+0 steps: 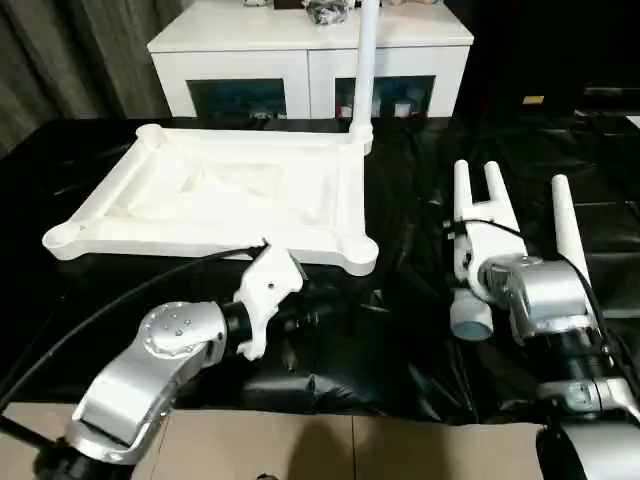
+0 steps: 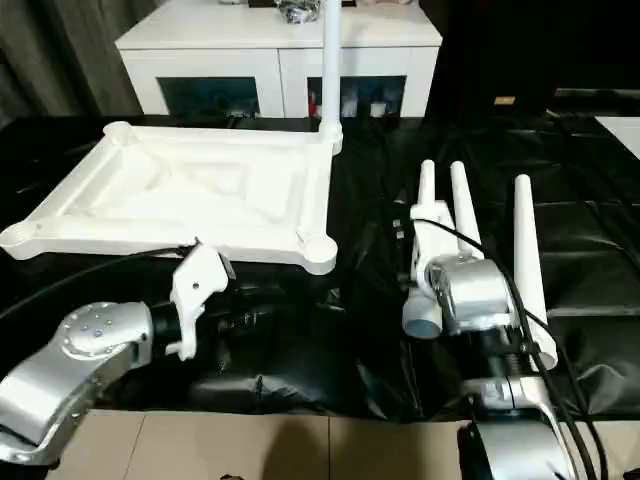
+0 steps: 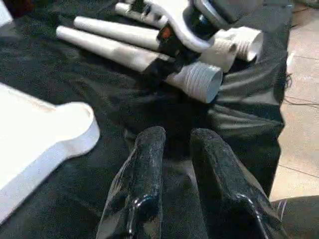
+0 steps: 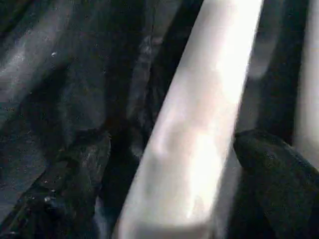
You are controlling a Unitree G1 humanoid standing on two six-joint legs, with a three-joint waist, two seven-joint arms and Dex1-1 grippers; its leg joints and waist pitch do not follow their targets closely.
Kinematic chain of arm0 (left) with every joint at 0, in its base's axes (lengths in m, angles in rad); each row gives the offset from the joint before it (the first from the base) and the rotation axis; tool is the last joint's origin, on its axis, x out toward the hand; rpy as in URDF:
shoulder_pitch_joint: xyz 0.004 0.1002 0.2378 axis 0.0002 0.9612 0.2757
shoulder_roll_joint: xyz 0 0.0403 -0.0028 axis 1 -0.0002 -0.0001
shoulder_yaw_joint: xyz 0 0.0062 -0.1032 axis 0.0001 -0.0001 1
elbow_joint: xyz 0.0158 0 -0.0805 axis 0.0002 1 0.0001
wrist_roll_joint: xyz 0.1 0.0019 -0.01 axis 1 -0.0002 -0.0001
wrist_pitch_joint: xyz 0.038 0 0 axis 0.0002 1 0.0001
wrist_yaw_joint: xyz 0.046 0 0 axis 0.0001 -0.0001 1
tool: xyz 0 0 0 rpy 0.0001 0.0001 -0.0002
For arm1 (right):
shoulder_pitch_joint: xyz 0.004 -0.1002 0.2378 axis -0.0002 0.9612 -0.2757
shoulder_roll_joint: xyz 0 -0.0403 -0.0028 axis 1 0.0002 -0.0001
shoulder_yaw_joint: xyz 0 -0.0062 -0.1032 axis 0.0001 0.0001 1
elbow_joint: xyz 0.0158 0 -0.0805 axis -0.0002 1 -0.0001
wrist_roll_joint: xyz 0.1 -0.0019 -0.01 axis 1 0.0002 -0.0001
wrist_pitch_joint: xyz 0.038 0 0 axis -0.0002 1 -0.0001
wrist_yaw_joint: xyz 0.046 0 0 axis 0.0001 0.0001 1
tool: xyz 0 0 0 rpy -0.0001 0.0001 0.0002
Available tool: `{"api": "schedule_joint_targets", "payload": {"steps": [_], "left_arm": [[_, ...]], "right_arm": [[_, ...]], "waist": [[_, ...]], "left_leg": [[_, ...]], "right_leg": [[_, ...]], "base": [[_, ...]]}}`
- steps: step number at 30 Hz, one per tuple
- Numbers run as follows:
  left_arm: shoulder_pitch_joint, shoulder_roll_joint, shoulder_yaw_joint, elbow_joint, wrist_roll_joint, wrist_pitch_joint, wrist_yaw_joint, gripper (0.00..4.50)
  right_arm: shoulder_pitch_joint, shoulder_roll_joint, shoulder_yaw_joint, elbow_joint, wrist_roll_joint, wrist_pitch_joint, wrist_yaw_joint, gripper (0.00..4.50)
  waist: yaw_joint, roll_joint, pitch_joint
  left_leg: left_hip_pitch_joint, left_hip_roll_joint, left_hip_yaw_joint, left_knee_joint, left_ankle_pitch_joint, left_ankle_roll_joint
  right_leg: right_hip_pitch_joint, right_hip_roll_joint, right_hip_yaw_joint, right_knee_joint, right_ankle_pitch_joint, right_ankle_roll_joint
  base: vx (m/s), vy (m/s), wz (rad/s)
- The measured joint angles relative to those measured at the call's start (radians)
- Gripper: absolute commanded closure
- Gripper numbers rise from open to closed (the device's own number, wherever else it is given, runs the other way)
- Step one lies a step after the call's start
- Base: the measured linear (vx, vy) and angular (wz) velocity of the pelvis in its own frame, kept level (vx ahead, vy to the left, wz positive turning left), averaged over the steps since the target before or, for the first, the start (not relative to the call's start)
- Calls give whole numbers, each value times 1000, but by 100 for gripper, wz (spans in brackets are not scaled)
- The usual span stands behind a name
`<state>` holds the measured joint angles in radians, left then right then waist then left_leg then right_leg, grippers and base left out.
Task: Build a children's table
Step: Pick table leg
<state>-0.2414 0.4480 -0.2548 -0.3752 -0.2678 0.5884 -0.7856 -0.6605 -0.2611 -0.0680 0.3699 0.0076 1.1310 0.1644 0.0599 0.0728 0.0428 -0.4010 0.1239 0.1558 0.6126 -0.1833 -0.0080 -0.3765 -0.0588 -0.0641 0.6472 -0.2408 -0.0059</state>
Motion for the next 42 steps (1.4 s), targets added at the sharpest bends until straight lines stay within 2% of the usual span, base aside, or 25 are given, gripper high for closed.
{"api": "schedule_joint_targets", "payload": {"steps": [1, 5, 6, 8, 11, 22, 24, 28, 29, 30, 32, 33, 36, 38, 40, 42], "left_arm": [[-7, 0, 0, -1, 0, 0, -4, 336], [-12, 11, 0, -1, -1, 1, -8, 336], [-12, 12, 0, -1, -1, 1, -8, 336], [-12, 13, 0, -1, -4, 1, -8, 336], [-15, 13, 0, -2, -13, 6, -9, 336], [-39, 0, 5, 0, -15, 5, -1, 336], [-51, -20, 21, 16, -24, 10, 15, 308], [-125, -77, 96, 91, -42, 39, 97, 287], [-135, -90, 115, 104, -44, 39, 118, 259], [-152, -112, 143, 129, -47, 40, 147, 254], [-171, -137, 178, 157, -54, 41, 189, 250], [-198, -182, 218, 180, -76, 49, 229, 240], [-272, -237, 286, 193, -132, 63, 292, 211], [-305, -244, 294, 197, -132, 63, 307, 207], [-335, -285, 312, 215, -157, 80, 327, 171], [-366, -331, 333, 242, -188, 106, 357, 165]], "right_arm": [[-2, 8, -10, 5, 10, 6, 1, 48], [-8, 12, -43, 21, 19, 25, -4, 66], [-9, 10, -45, 25, 19, 26, -5, 91], [-12, 11, -50, 27, 20, 37, -10, 95], [-15, 10, -61, 35, 21, 44, -20, 134], [-17, 15, -115, 43, 31, 47, -51, 222], [-15, 21, -138, 41, 34, 41, -72, 232], [-8, 44, -162, 20, 37, 20, -104, 256], [-4, 47, -172, 12, 41, 7, -107, 262], [0, 55, -190, -5, 43, -14, -114, 264], [3, 64, -219, -25, 66, -75, -109, 264], [16, 67, -239, -61, 86, -152, -93, 265], [14, 69, -253, -145, 135, -265, -46, 266], [9, 79, -282, -192, 177, -270, -19, 266], [8, 102, -332, -241, 248, -267, 40, 266], [11, 120, -343, -287, 316, -266, 114, 266]], "waist": [[0, 0, 0], [1, 0, 0], [1, 0, 0], [0, 0, 0], [0, -1, 0], [1, -3, 2], [2, -3, 2], [-1, -2, 2], [-2, -1, 2], [-2, 0, 3], [-2, 0, 3], [0, 0, 4], [5, 0, 4], [6, 0, 4], [10, 0, 4], [15, 0, 4]], "left_leg": [[1, 2, 2, 0, 0, 0], [6, 4, 7, 0, 0, 0], [7, 4, 7, 0, 0, 0], [9, 5, 9, 0, 0, 0], [13, 6, 10, -1, 0, -1], [14, 6, 13, -3, 0, -1], [14, 6, 13, -3, 0, -1], [15, 6, 13, -3, 1, -2], [14, 6, 13, -3, 0, -2], [14, 6, 14, -3, 0, -2], [13, 6, 14, -4, 0, -2], [11, 6, 14, -4, 1, -2], [8, 7, 14, -4, 0, -1], [6, 7, 14, -4, 0, 0], [5, 7, 14, -4, 0, 2], [0, 7, 14, -1, 1, 3]], "right_leg": [[1, 0, 0, 0, 0, 0], [5, 0, 1, 0, 0, 0], [6, 0, 1, 0, 0, 0], [7, 0, 1, 0, 0, 0], [9, 0, 2, 0, 0, 0], [9, 0, 3, -1, 0, 0], [9, 0, 3, -1, 0, 0], [9, 0, 3, -1, 0, 0], [9, 0, 4, -1, 0, 0], [8, 0, 4, -1, 0, 0], [7, 0, 4, -1, 0, 0], [6, 0, 4, -1, 0, 0], [2, 0, 3, -1, 0, 0], [1, 0, 2, -2, 0, 0], [0, 0, 2, -2, 0, 0], [-4, 0, 2, -1, 1, 0]], "base": [[0, 0, 0], [0, 0, 0], [0, 0, 0], [0, 0, 0], [0, 0, 0], [0, 0, 0], [0, 0, 0], [0, 0, 0], [0, 0, 0], [0, 0, 0], [0, 0, 0], [0, 0, 0], [0, 0, 0], [0, 0, 0], [0, 0, 0], [0, 0, 0]]}}
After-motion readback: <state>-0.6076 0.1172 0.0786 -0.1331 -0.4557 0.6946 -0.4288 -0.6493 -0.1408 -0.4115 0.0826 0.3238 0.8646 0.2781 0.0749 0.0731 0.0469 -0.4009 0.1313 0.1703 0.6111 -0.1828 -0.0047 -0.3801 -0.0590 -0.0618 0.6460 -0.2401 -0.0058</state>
